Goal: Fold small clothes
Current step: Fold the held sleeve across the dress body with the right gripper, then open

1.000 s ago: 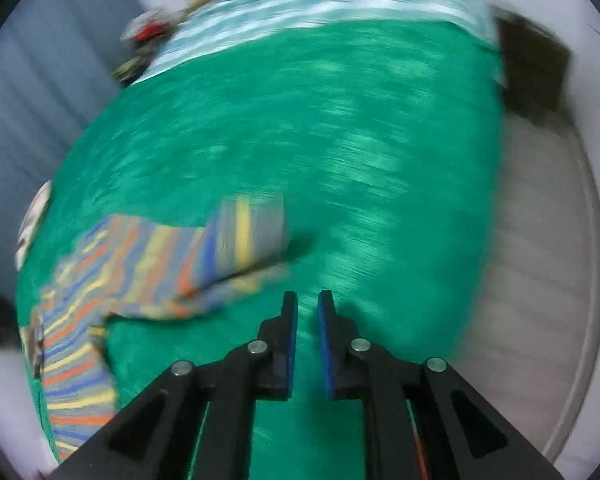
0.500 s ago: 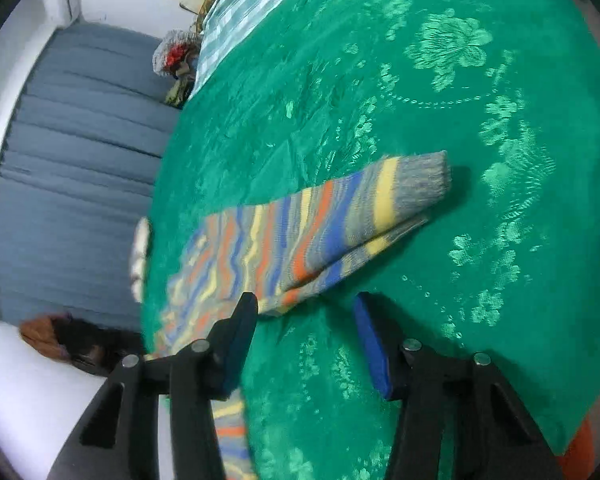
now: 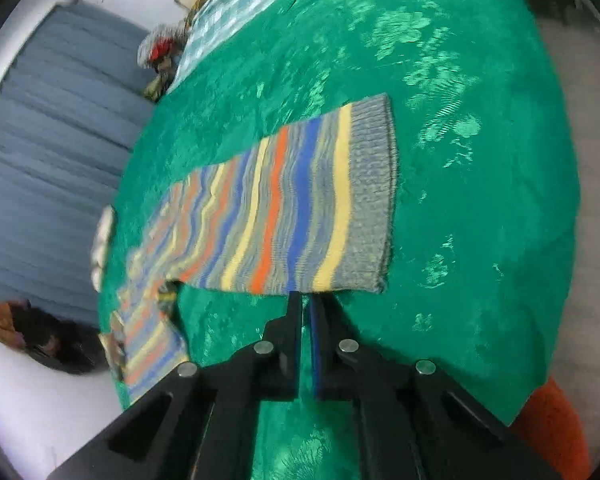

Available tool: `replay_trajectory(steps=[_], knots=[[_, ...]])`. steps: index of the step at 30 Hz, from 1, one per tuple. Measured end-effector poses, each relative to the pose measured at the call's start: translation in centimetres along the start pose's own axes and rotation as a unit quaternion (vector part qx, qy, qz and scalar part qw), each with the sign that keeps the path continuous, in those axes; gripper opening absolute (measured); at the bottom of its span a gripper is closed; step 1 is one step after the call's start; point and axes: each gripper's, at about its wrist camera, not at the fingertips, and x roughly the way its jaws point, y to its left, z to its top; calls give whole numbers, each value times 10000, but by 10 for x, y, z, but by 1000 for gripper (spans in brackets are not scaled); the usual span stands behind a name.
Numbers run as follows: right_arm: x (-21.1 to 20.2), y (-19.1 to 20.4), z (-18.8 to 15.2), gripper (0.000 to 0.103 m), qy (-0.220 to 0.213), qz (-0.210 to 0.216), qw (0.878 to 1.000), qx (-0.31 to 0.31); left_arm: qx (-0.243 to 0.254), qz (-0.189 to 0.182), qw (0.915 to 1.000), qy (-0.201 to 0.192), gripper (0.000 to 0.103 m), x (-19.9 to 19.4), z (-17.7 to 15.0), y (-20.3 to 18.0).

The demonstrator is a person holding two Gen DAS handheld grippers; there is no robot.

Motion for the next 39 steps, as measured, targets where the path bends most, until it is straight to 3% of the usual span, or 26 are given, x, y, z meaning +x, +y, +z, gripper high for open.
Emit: replay_trajectory(steps=[3, 5, 7, 10, 12, 15, 17, 19, 20, 21, 22, 24, 27, 30, 31, 33, 34, 35, 36, 37, 39], knots=[[-14, -20, 1, 13, -357, 249, 9978, 494, -19, 43, 10000, -56, 102, -1, 0, 1], [-13, -29, 5, 4, -533, 362, 9947, 798, -62, -10, 10000, 42, 102, 4, 1, 3], [-22, -33, 9, 0, -617, 207, 9954, 702, -100, -13, 9999, 101, 102, 6, 0, 6], [-35, -29, 2, 1, -551, -62, 9965, 624, -150, 59, 9999, 48, 102, 4, 0, 12], [-47, -43, -5, 3, -467, 91, 9947, 909, -208, 85, 9997, 53, 102, 7, 0, 16], [-51, -45, -2, 31, -436, 534, 9929, 969, -278, -6, 9995, 150, 102, 13, 2, 18], [-47, -37, 5, 49, -421, 510, 9932, 961, -252, -36, 9995, 161, 102, 14, 4, 15], [-40, -37, 11, 54, -324, 612, 9894, 1276, -207, -28, 9997, 95, 102, 11, 5, 13], [-41, -40, 12, 51, -363, 647, 9871, 1416, -188, -14, 9998, 40, 102, 8, 5, 12], [-39, -39, 14, 40, -278, 482, 9892, 1355, -175, 36, 9998, -14, 102, 7, 5, 11], [-31, -33, 18, 5, -85, 46, 9938, 1106, -165, 95, 9998, -20, 102, 7, 5, 12], [-37, -23, 18, 3, -126, -541, 9973, 474, -157, 195, 9997, 44, 102, 12, 6, 14], [-43, -17, 14, 2, -499, -1510, 9864, -421, -187, 294, 9992, 174, 102, 23, 6, 24], [-42, -29, 15, 0, -531, -1213, 9909, -223, 59, 353, 9981, 494, 102, 42, 7, 31], [-44, -25, 14, 3, -555, -1226, 9904, -331, 103, 322, 9977, 585, 102, 46, 8, 35], [-50, -9, 8, 19, -526, -1413, 9859, -729, 75, 266, 9976, 639, 102, 50, 14, 48], [-59, 2, 0, 40, -584, -1629, 9799, -994, -1, 257, 9979, 591, 102, 51, 21, 59], [-73, 15, -11, 67, -775, -1887, 9703, -1296, -134, 236, 9984, 491, 102, 51, 34, 75], [-83, 23, -18, 77, -939, -2019, 9636, -1481, -237, 196, 9987, 396, 102, 50, 45, 86], [-96, 33, -31, 83, -1168, -2116, 9545, -1745, -359, 149, 9989, 266, 102, 50, 59, 99], [-115, 54, -57, 83, -1428, -2111, 9409, -2233, -654, 253, 9974, -185, 102, 53, 95, 123]])
